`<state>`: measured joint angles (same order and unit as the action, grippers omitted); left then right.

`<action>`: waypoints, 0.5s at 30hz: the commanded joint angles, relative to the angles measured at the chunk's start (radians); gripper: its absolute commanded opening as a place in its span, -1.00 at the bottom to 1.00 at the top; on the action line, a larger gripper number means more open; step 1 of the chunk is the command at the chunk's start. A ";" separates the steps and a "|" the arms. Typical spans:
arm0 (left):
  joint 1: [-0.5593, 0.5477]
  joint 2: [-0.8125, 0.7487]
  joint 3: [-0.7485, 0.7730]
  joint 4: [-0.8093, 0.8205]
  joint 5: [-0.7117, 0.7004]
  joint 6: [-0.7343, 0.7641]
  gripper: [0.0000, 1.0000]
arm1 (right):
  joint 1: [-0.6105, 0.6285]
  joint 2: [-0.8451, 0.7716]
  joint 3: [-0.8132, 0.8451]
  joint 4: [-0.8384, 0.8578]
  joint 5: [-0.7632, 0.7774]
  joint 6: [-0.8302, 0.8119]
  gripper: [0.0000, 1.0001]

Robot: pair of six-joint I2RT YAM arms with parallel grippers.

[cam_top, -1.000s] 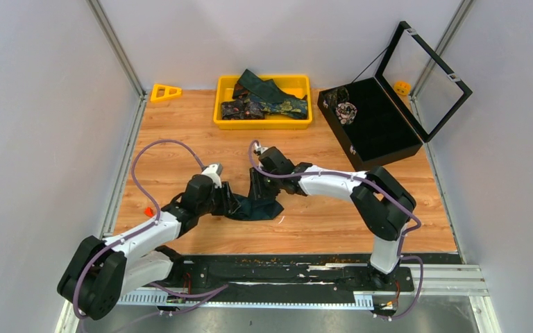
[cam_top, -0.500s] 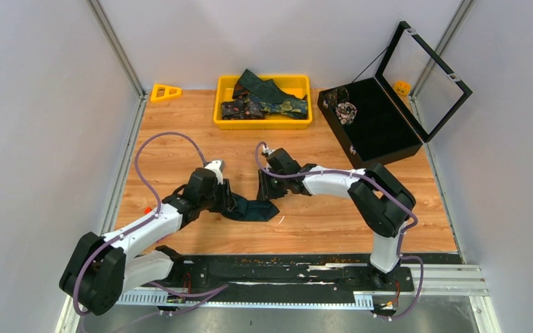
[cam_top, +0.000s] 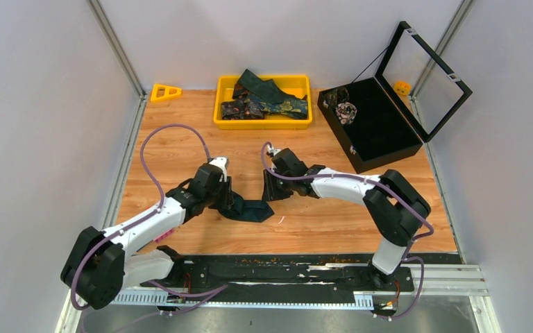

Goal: Roll the ties
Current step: Roll the tie at the center of the board.

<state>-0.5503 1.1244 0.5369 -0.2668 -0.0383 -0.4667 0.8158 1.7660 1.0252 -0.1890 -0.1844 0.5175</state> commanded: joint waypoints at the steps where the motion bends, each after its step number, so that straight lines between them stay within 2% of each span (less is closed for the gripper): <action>1: -0.048 0.020 0.082 -0.100 -0.157 0.051 -0.17 | -0.012 -0.095 0.017 -0.038 0.066 -0.042 -0.42; 6: -0.070 0.047 0.119 -0.149 -0.264 0.056 -0.17 | -0.058 -0.147 -0.032 -0.029 0.088 -0.038 -0.41; 15: -0.193 0.164 0.203 -0.246 -0.497 0.025 -0.16 | -0.127 -0.260 -0.131 0.023 0.076 -0.009 -0.40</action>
<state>-0.7006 1.2457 0.6853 -0.4446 -0.3790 -0.4370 0.7010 1.5776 0.9188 -0.2157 -0.1184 0.4999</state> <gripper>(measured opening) 0.422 0.298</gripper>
